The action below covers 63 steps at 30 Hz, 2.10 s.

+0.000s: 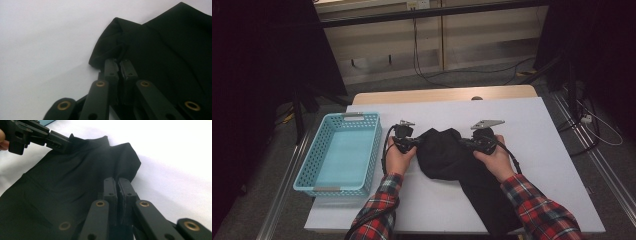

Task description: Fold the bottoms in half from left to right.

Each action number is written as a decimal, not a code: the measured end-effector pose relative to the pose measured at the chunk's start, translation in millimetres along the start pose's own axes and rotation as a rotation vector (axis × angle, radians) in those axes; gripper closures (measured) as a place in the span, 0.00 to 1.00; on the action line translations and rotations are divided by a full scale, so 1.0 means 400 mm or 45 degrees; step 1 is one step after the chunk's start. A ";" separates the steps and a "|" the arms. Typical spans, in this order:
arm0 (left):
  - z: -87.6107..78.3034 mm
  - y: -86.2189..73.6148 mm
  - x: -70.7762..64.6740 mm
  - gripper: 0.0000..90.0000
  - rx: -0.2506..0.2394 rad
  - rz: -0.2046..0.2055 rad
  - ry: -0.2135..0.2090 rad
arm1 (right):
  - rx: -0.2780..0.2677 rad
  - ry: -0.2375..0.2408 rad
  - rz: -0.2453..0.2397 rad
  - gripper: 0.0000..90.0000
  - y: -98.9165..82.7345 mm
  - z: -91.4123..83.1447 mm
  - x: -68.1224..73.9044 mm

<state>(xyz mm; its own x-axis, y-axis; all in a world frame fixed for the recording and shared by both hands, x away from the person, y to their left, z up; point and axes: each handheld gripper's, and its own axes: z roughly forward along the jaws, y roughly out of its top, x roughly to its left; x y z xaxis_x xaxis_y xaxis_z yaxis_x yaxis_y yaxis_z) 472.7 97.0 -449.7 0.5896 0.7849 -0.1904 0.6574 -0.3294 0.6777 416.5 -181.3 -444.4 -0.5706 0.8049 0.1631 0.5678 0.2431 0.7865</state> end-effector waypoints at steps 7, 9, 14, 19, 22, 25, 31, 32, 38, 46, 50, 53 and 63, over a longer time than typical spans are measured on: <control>-0.070 -0.004 0.019 0.96 -0.067 -0.045 0.023 | -0.014 0.012 -0.034 0.96 0.023 -0.002 0.012; -0.091 -0.008 0.024 0.96 -0.071 -0.051 0.030 | -0.022 0.015 -0.049 0.96 0.036 -0.002 0.019; -0.130 -0.025 0.033 0.96 -0.086 -0.090 0.069 | -0.037 0.030 -0.104 0.96 0.071 0.013 0.044; -0.142 -0.050 0.046 0.96 -0.077 -0.146 0.076 | -0.030 0.050 -0.148 0.96 0.099 0.061 0.056; -0.137 -0.050 0.044 0.82 -0.086 -0.155 0.102 | 0.025 0.041 -0.124 0.85 0.095 0.104 0.051; -0.128 -0.038 0.036 0.59 -0.111 -0.106 0.116 | 0.070 -0.026 -0.176 0.84 0.083 0.118 0.045; -0.077 -0.005 0.027 0.52 -0.143 0.050 0.103 | 0.050 -0.046 -0.136 0.63 0.081 0.065 0.028; -0.066 0.001 0.027 0.53 -0.140 0.065 0.081 | 0.037 -0.042 -0.136 0.61 0.080 0.050 0.027; -0.008 0.028 0.021 0.59 -0.118 0.125 0.059 | -0.007 -0.032 -0.142 0.48 0.046 -0.041 0.022; 0.021 0.022 0.003 0.99 0.041 0.117 -0.053 | -0.024 -0.085 -0.087 0.42 -0.041 -0.115 -0.010; 0.005 0.026 0.002 1.00 0.035 0.069 -0.027 | -0.016 -0.099 -0.092 0.41 -0.060 -0.138 -0.012; -0.031 0.034 0.017 1.00 0.013 0.049 0.006 | -0.012 -0.105 -0.103 0.39 -0.075 -0.151 -0.009; -0.039 0.032 0.026 0.61 -0.084 0.136 0.058 | -0.034 -0.109 -0.078 0.35 -0.086 -0.184 -0.005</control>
<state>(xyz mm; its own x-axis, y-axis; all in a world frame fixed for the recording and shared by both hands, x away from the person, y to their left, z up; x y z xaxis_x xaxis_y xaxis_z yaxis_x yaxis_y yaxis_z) 479.8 109.1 -432.0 0.6316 0.7709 -0.0829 0.5589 -0.3786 0.7378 354.5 -231.3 -427.7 -0.5505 0.8324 0.0635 0.5165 0.2798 0.8093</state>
